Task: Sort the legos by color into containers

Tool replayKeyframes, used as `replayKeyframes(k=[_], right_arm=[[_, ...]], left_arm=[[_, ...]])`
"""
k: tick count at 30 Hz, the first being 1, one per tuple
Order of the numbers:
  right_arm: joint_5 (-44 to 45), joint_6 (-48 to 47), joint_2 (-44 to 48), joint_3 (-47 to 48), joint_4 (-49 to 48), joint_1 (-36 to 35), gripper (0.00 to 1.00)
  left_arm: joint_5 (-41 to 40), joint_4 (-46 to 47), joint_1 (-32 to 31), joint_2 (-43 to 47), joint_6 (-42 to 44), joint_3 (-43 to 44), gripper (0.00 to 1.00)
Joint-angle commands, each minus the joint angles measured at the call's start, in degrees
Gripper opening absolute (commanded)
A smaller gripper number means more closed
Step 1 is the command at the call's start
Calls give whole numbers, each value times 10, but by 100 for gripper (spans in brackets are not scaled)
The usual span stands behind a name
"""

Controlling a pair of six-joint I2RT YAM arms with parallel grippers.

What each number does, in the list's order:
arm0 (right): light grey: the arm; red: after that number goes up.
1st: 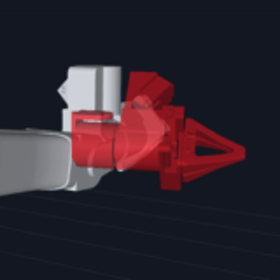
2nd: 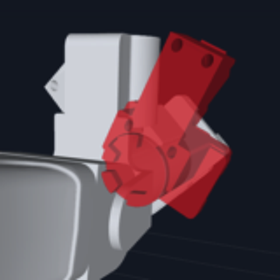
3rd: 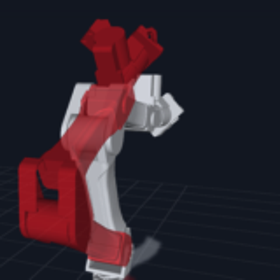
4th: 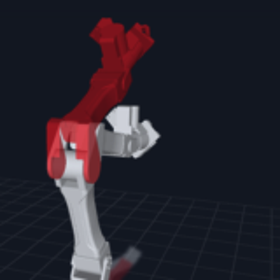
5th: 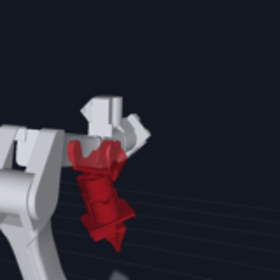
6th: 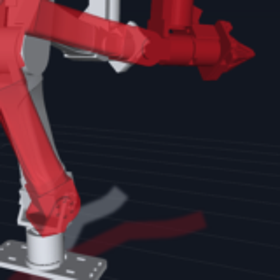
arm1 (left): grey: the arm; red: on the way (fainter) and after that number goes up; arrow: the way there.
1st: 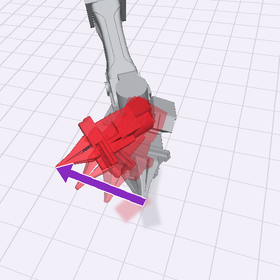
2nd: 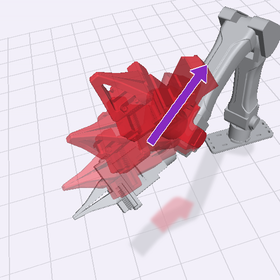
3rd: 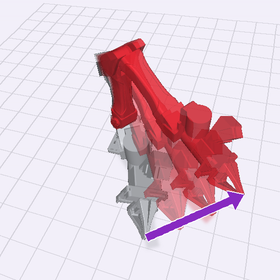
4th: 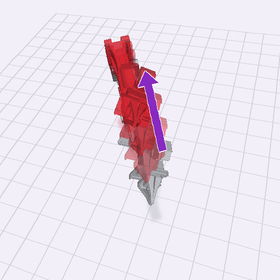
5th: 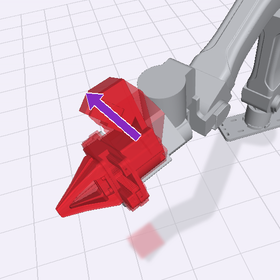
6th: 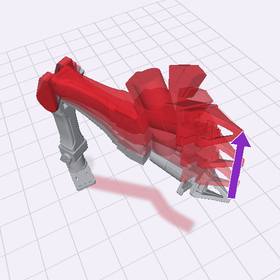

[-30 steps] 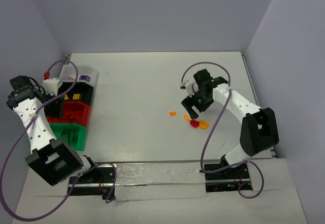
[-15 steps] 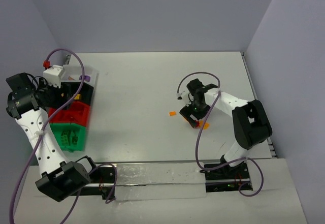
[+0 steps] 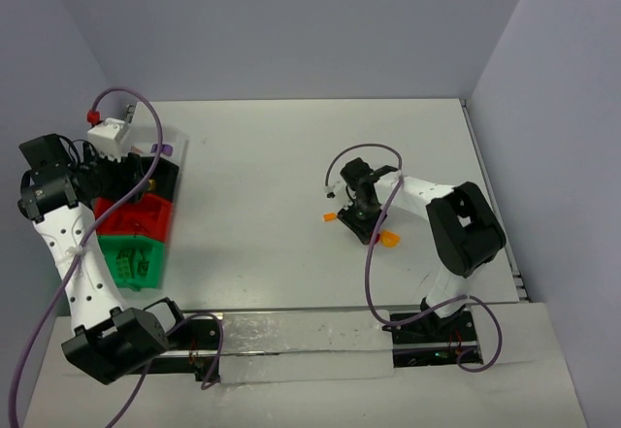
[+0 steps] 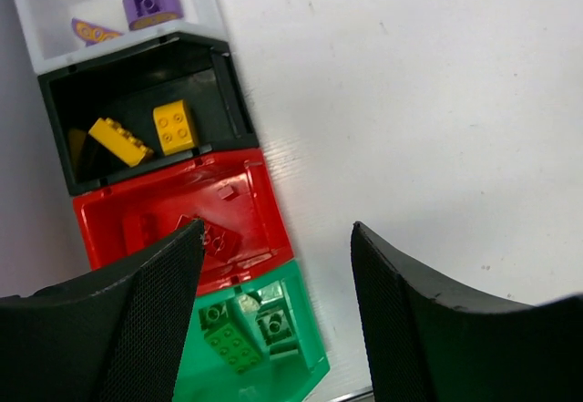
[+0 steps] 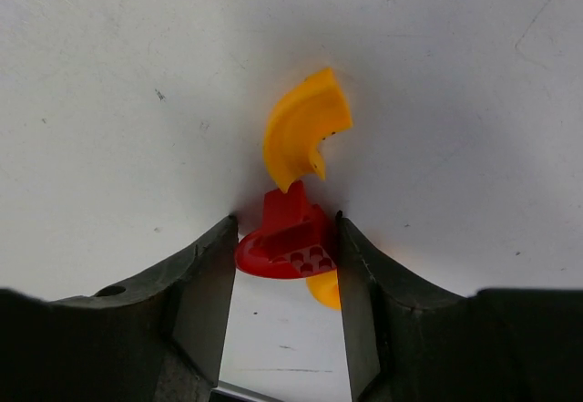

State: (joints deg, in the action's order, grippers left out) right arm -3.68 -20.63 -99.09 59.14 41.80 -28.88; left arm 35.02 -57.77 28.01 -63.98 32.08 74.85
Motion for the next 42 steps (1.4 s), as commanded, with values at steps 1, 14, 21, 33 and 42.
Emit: replayKeyframes(k=[1,14,21,33,42], right_arm=[[5,-6,22,11,23,2,15],[-380,316,-9,330,-48,15,0],[-372,586,-71,356,-168,11,0],[-431,886,-77,279,-320,10,0],[-412,939,-68,258,-300,10,0]], left_arm=[[34,41,-27,-7,-23,1,71],[39,354,-321,32,-297,-116,69],[15,467,-416,-5,-440,-144,69],[-51,471,-489,-103,-482,-96,68],[-81,479,-514,-150,-495,-56,64]])
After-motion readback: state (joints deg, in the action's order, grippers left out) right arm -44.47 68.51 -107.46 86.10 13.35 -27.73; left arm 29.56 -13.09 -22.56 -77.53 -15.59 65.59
